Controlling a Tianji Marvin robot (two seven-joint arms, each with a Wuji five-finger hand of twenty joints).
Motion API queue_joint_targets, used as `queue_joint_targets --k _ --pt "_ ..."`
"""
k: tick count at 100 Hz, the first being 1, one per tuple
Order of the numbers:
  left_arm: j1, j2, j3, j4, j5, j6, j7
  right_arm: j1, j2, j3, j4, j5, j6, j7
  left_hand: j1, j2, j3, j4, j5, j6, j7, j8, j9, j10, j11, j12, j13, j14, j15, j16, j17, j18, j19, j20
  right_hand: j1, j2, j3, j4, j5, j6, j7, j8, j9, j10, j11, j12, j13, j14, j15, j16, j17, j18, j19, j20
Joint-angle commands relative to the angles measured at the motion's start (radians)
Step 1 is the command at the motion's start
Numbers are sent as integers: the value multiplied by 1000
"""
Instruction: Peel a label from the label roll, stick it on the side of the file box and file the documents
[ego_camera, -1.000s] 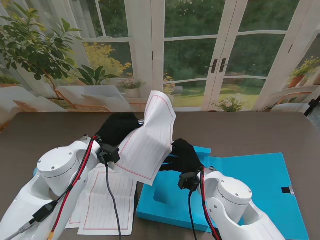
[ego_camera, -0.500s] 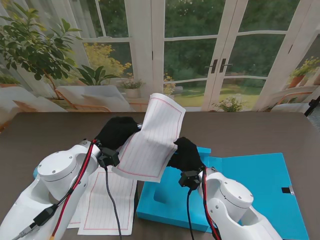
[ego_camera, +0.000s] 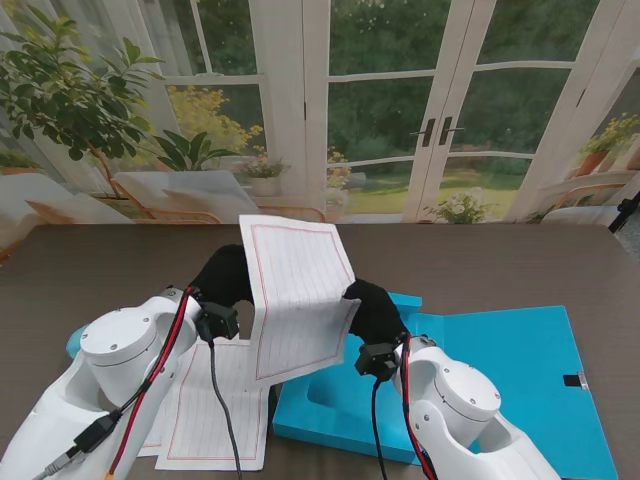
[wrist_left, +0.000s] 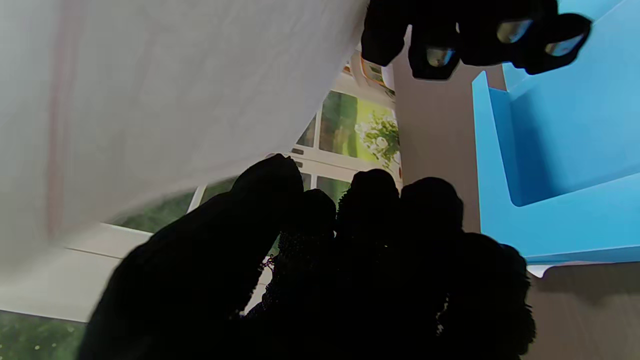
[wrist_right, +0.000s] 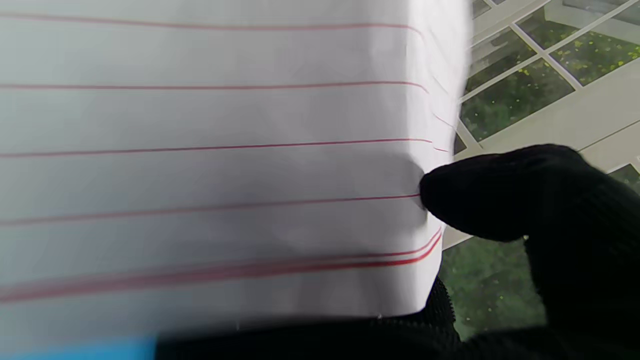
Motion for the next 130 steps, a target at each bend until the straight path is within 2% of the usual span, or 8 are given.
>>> queue_joint_targets --k 1,18,32,46,64,71,88,130 --pt "5 -7 -2 11 3 8 -13 -2 -4 -4 3 -8 -14 6 51 -3 -9 32 -46 167 45 14 22 -53 24 16 -8 23 51 11 -27 -7 11 13 25 -36 10 18 100 -54 2 -5 64 -40 -11 26 51 -21 3 12 -281 13 63 -24" --pt "5 -9 1 25 17 18 -6 -3 -3 -2 4 -3 -22 12 53 3 -16 32 -49 168 45 15 17 -49 24 16 -18 28 56 13 -37 -8 4 16 45 -32 27 47 209 61 -66 -124 160 -40 -74 32 97 -9 4 14 -253 30 91 -41" --pt "4 -14 3 33 13 31 7 -2 -6 -6 7 -10 -35 -2 57 10 -26 34 -53 170 44 15 8 -43 27 19 -31 39 61 16 -47 -4 -6 20 99 -10 82 134 247 227 -58 -159 244 -49 -85 44 173 -21 24 20 -178 41 143 -45" --pt "1 -24 4 39 12 52 42 -3 -11 -5 -2 -15 -38 -37 68 35 -69 41 -67 161 38 16 -29 -21 28 14 -87 70 63 20 -96 0 -42 55 117 4 107 166 246 285 -49 -161 258 -41 -93 53 195 -8 30 24 -152 41 174 -48" --pt "11 -28 -12 29 7 73 58 10 -17 10 -2 -65 -24 -85 75 69 -131 48 -183 130 -98 -22 -222 50 -108 -32 -324 157 -179 -72 -343 -34 -240 75 114 20 117 171 235 300 -47 -151 242 -13 -96 67 194 12 41 29 -153 47 193 -50" --pt "19 -28 -24 19 1 82 62 20 -19 16 8 -119 -19 -101 60 93 -135 51 -194 77 -387 -73 -357 92 -164 -313 -466 175 -344 -145 -484 -66 -336 -3 111 24 116 167 235 300 -47 -149 240 -13 -95 70 192 9 45 31 -152 46 198 -51" --pt "44 -23 -48 -1 24 78 56 8 -16 47 -13 -217 14 -130 -79 161 -46 94 -142 34 -1059 -247 -562 91 -429 -635 -749 116 -715 -364 -673 -166 -709 -153 109 26 119 165 229 301 -48 -142 233 -6 -96 73 189 16 51 32 -150 50 207 -52" --pt "68 4 -64 -3 134 12 -5 -8 -15 90 28 -402 83 -166 -110 197 -125 96 -111 -56 -1265 -340 -698 3 -505 -816 -893 0 -981 -486 -663 -252 -1307 -106 111 34 135 171 208 320 -45 -109 204 22 -89 70 186 31 63 29 -142 65 230 -58"
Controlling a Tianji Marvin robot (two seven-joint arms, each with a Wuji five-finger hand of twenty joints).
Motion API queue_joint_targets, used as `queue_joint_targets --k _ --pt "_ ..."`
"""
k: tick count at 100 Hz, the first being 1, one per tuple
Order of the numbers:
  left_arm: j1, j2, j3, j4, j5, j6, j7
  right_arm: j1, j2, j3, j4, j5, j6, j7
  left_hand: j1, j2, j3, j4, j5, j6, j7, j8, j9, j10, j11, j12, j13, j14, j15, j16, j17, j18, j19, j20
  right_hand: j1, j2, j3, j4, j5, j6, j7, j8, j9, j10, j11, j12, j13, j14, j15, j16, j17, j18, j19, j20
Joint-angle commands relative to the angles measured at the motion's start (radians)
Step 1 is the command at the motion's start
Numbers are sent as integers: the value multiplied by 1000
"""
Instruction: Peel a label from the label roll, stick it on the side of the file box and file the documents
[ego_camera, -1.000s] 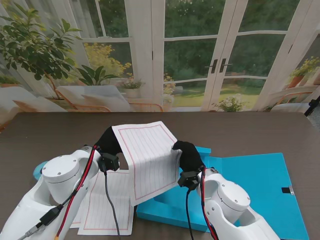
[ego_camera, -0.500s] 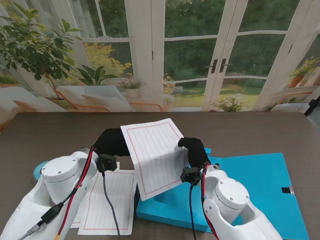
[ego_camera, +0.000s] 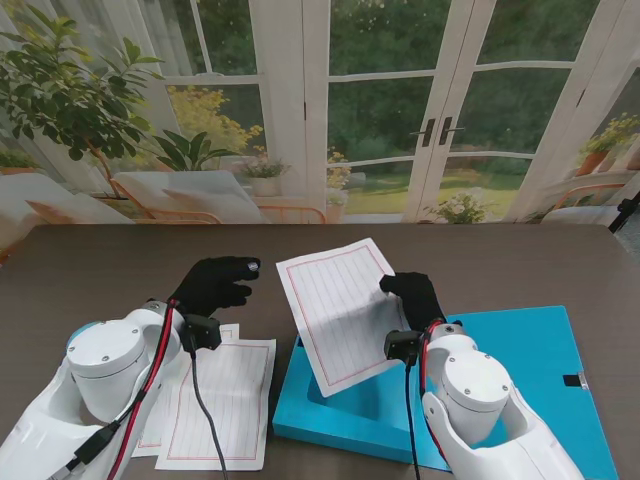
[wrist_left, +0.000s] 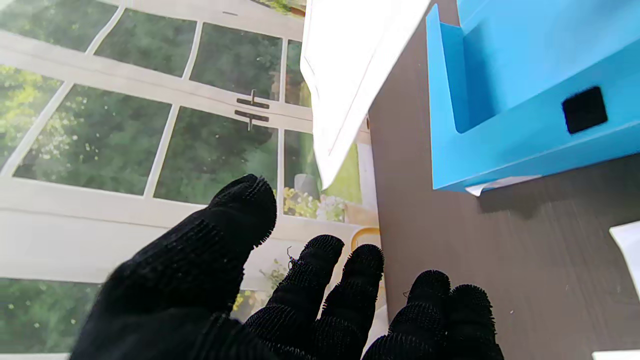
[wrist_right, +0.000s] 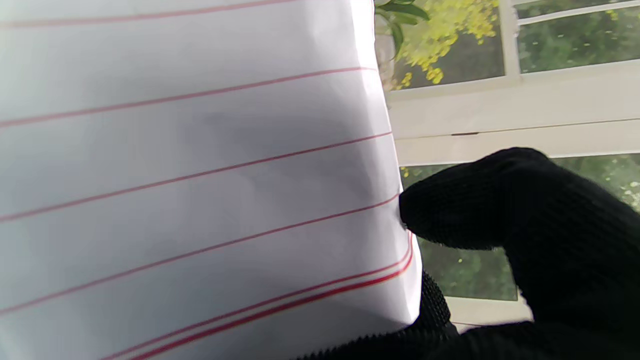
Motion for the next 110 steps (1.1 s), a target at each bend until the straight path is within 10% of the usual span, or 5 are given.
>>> queue_joint_targets --k 1,110 --pt "2 9 5 3 27 -23 -20 -15 0 4 16 -18 15 -1 -22 34 -21 20 20 -38 -11 -7 -20 -36 -14 -15 -21 -25 -23 -15 27 -46 -70 27 58 32 66 55 -6 86 21 22 7 -36 -4 7 24 -3 21 9 -142 21 49 -17" --pt "38 18 10 23 81 -105 -24 -1 -90 -10 67 -300 414 -253 -14 51 -23 18 60 -22 -5 3 -2 -32 -12 -22 -31 -21 -32 -29 25 -55 -135 75 51 39 65 49 -5 85 43 19 2 -20 36 -23 46 7 30 -12 -117 27 93 -54"
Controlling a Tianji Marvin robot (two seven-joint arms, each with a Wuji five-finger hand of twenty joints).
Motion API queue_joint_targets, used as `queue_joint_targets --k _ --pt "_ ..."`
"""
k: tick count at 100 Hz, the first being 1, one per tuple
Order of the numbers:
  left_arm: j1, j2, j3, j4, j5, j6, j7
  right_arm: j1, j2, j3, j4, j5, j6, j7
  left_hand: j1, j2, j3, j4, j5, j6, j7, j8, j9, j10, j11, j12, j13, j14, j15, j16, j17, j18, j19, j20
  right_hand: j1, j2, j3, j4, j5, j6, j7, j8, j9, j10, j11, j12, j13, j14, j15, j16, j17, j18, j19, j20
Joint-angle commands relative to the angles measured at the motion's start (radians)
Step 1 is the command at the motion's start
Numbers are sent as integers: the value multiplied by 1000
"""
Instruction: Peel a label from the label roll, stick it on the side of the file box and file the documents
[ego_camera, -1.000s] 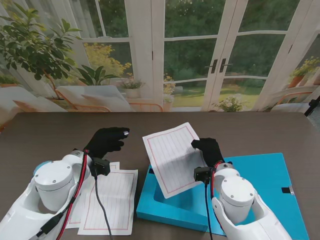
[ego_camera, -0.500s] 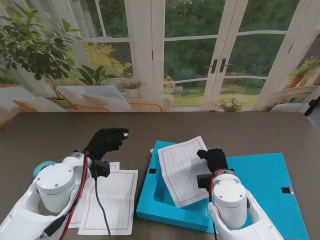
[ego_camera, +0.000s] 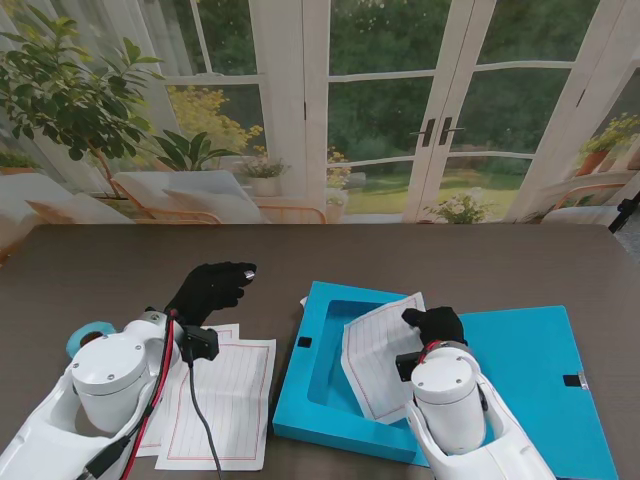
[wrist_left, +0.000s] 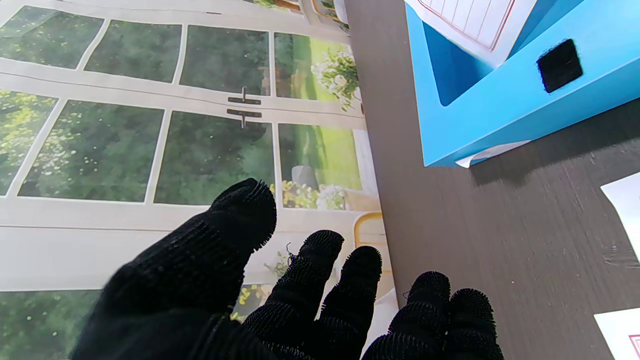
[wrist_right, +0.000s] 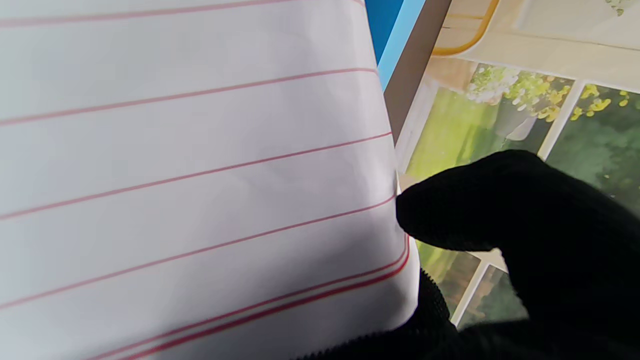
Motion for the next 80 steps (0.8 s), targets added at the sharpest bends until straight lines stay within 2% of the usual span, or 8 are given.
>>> queue_joint_targets --k 1,16,35,45,65,80 --pt "8 -1 -2 -10 -5 5 -18 1 -12 -2 4 -3 5 17 -13 16 -23 18 27 -14 -4 4 2 -21 -1 -10 -21 -16 -18 -7 6 -51 -25 18 41 20 64 46 -5 67 43 11 3 -35 31 -9 45 -5 21 -5 -119 14 54 -21" --pt "13 -3 2 -22 -4 15 -10 5 -18 -6 9 -12 26 7 -12 19 -28 19 27 -15 -5 5 2 -23 -1 -10 -21 -17 -18 -8 6 -52 -28 19 34 22 56 38 -13 41 44 11 -3 -33 32 -13 41 -3 19 -8 -122 12 57 -27" --pt "14 -3 5 -28 -5 29 -11 19 -28 -18 24 -36 90 14 -9 23 -35 19 34 -12 -3 7 1 -19 -1 -10 -25 -18 -19 -9 3 -53 -30 21 2 17 11 -13 -39 -28 28 34 -21 -27 35 -19 25 4 13 -13 -135 9 65 -34" --pt "13 -1 3 -24 -2 29 -19 26 -25 -23 25 -47 111 36 -9 26 -39 19 35 -13 -3 8 4 -18 0 -10 -24 -17 -18 -9 1 -53 -31 22 -12 13 -7 -35 -65 -28 3 30 -42 -26 37 -21 7 5 5 -17 -148 5 62 -38" --pt "13 0 -1 -19 2 27 -24 32 -21 -32 16 -119 202 87 -8 30 -45 20 38 -11 -3 10 11 -13 3 -7 -24 -16 -18 -10 2 -53 -32 23 -20 20 -4 -45 -69 -35 -1 32 -54 -27 50 -24 1 2 4 -20 -146 0 66 -41" --pt "13 0 0 -22 -2 33 -23 35 -2 -41 8 -174 255 151 -6 34 -50 20 41 -9 -2 12 15 -5 4 -4 -24 -15 -18 -10 1 -53 -34 24 -50 33 -16 -89 -123 -22 -29 7 -102 -14 58 -38 -31 4 -8 -27 -168 -4 62 -49"
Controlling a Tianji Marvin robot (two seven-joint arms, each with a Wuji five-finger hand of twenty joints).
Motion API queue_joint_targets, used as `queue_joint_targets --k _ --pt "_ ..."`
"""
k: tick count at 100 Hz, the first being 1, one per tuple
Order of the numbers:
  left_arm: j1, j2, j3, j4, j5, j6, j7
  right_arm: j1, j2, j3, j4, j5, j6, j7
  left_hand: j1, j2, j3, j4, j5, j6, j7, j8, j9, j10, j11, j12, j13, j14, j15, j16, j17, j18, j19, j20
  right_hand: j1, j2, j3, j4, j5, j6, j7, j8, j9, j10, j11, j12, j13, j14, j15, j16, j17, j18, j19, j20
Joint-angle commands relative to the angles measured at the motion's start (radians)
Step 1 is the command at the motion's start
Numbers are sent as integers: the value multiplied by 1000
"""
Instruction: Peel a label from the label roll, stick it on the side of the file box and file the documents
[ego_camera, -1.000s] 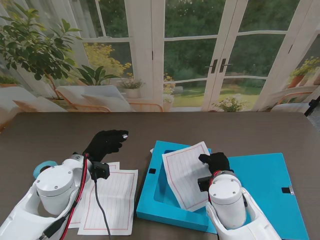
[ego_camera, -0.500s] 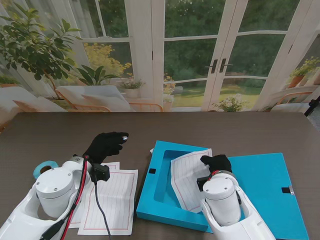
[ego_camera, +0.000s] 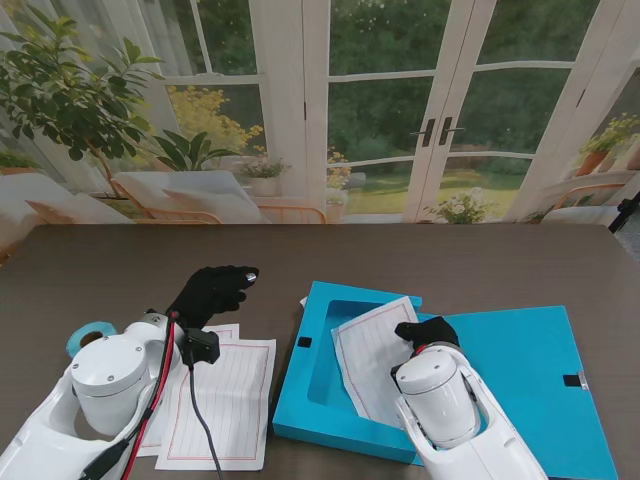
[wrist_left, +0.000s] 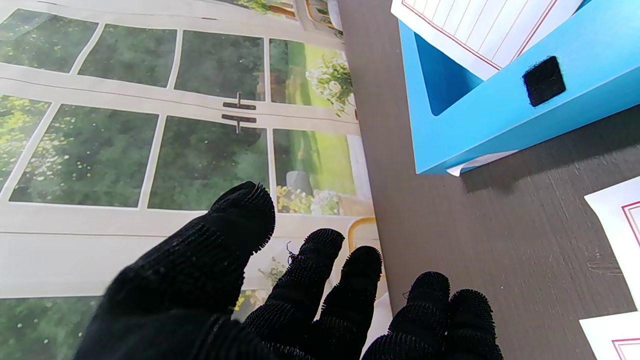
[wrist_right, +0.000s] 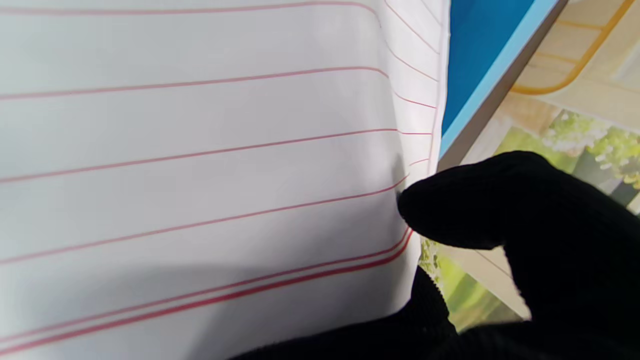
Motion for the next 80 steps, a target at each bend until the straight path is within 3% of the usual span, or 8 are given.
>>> queue_joint_targets --k 1,17,46,54,66,76,80 --pt "3 -1 0 -4 -3 6 -18 -1 10 -7 -14 -15 23 40 -6 20 -28 20 29 -9 -1 4 15 -4 4 -4 -23 -13 -18 -9 1 -49 -21 15 -33 21 3 -32 -49 16 -8 -7 -38 -13 18 -18 -23 4 -4 -5 -174 -5 50 -23" --pt "4 -1 0 -6 -5 11 -20 4 51 -29 -27 -90 61 137 -5 25 -34 20 31 -9 -2 5 20 0 6 -1 -22 -14 -17 -9 1 -50 -22 16 -102 59 -10 -120 -128 24 -51 -37 -124 1 38 -34 -75 4 -11 -12 -199 -13 44 -29" --pt "4 0 -1 -6 -3 16 -25 22 142 -72 -56 -201 130 335 -1 32 -43 21 38 -7 0 9 29 7 9 6 -19 -13 -16 -8 5 -48 -21 17 -185 165 -42 -198 -237 17 -138 -55 -249 4 34 -65 -156 -11 -29 -23 -242 -48 25 -34" --pt "3 1 -1 -4 -1 16 -27 14 133 -56 -60 -273 134 416 0 33 -45 21 40 -5 1 10 33 10 10 8 -18 -11 -16 -8 5 -47 -21 18 -197 191 -53 -212 -270 22 -168 -57 -287 11 29 -76 -184 -11 -37 -27 -258 -53 17 -36" --pt "3 1 -1 -4 0 17 -30 15 146 -48 -67 -352 134 541 2 35 -49 21 44 -5 2 11 37 14 12 11 -16 -11 -15 -7 6 -48 -21 18 -210 248 -85 -226 -327 30 -230 -22 -356 6 32 -104 -230 -23 -44 -33 -282 -71 2 -33" --pt "3 2 -1 -3 -1 17 -31 17 139 -38 -62 -409 134 598 2 38 -51 21 44 -4 2 13 39 15 12 14 -14 -11 -15 -7 8 -47 -20 19 -184 226 -59 -200 -319 28 -216 -31 -347 9 44 -108 -221 -23 -33 -32 -272 -73 5 -29" --pt "4 2 -2 -4 -1 18 -32 19 138 -37 -59 -432 134 627 2 38 -52 21 46 -4 3 13 40 17 13 14 -13 -11 -15 -6 9 -46 -20 19 -157 196 -40 -167 -315 21 -177 -60 -329 6 53 -112 -207 -27 -22 -32 -261 -72 7 -28"
